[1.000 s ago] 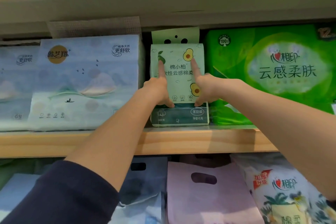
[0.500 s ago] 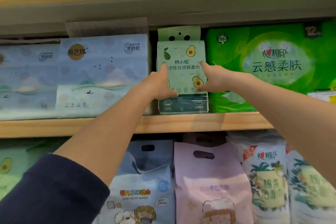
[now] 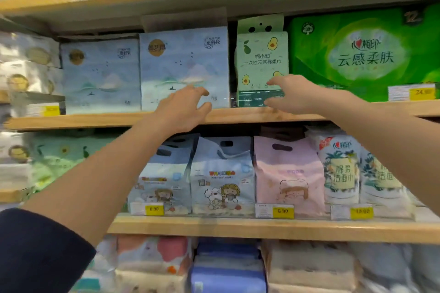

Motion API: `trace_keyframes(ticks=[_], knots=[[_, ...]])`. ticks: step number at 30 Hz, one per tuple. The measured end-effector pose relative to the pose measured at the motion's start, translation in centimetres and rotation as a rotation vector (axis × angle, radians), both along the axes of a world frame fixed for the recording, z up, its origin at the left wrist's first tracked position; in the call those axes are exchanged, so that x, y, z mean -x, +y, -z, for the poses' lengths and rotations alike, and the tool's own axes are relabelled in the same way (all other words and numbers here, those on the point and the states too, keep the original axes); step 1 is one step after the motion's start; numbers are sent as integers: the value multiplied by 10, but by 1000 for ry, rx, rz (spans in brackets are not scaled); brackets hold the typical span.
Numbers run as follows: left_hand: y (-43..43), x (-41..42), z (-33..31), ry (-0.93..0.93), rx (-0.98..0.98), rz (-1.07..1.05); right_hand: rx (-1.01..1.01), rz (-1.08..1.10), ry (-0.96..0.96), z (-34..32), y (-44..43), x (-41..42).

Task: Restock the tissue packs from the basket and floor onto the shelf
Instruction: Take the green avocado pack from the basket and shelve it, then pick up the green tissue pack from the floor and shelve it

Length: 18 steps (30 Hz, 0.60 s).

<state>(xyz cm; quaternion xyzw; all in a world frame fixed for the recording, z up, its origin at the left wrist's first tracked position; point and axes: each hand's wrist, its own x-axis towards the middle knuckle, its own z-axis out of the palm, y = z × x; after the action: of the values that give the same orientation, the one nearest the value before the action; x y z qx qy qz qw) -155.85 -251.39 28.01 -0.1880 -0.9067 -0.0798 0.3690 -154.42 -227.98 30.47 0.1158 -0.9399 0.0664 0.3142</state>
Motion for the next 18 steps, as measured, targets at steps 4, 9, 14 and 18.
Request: trace_keyframes(ticks=[4,9,14,18], knots=[[-37,-58,30,-88,49,-38,-40,-121,-5,25,-25,-35],[-73,-138,82,-174,45,-170,-53,-343,-73,81,-58,-80],[-98,-229,137,-346,58,-324,-75,-528,-199,148,-91,-132],[-123,-306,177,-451,39,-435,-119,-662,-259,189,-120,-182]])
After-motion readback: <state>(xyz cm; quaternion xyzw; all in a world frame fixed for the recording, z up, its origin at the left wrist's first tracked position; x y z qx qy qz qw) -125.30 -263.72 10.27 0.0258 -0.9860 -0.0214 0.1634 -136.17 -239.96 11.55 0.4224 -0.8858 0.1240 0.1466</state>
